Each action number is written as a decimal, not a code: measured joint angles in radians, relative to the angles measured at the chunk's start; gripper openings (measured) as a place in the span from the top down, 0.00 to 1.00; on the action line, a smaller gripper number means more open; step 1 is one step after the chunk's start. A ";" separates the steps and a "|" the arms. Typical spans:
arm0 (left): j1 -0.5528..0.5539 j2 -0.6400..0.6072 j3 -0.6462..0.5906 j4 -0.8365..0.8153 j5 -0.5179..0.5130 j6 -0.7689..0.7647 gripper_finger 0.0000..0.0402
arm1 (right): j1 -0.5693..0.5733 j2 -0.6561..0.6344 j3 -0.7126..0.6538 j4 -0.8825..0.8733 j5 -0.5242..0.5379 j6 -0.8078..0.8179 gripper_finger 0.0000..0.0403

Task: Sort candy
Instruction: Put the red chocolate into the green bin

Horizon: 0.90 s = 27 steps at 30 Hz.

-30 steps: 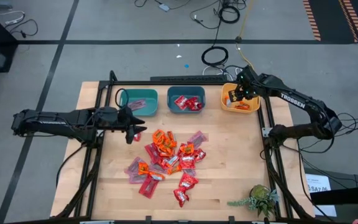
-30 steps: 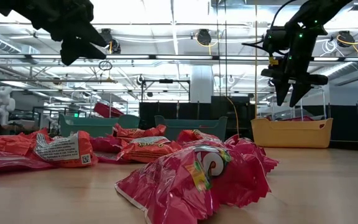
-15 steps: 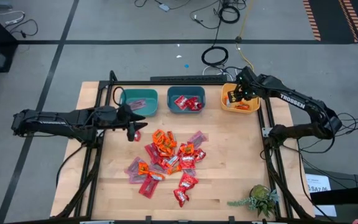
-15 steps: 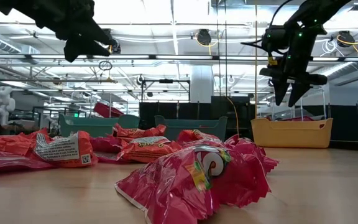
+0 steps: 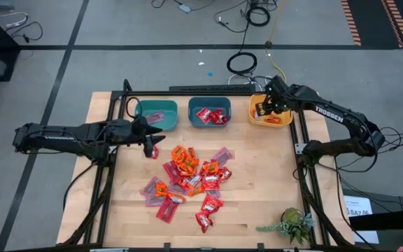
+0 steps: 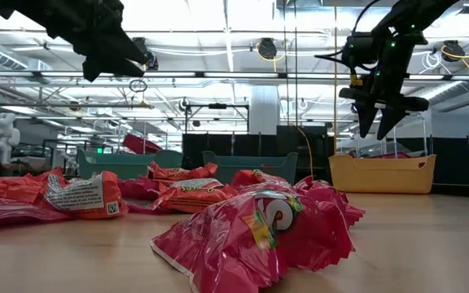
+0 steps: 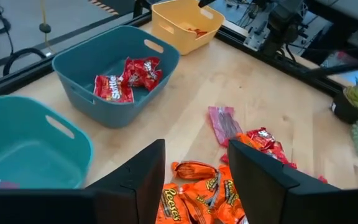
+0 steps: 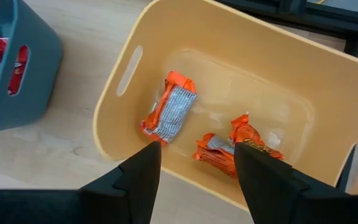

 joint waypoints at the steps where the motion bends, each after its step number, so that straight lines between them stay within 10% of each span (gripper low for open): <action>1: -0.002 0.006 0.000 0.000 0.028 0.030 0.54 | 0.005 0.000 0.000 0.001 0.000 0.004 0.51; 27: -0.199 0.597 0.000 0.072 0.182 0.207 0.55 | 0.122 0.000 0.000 0.000 0.005 0.036 0.51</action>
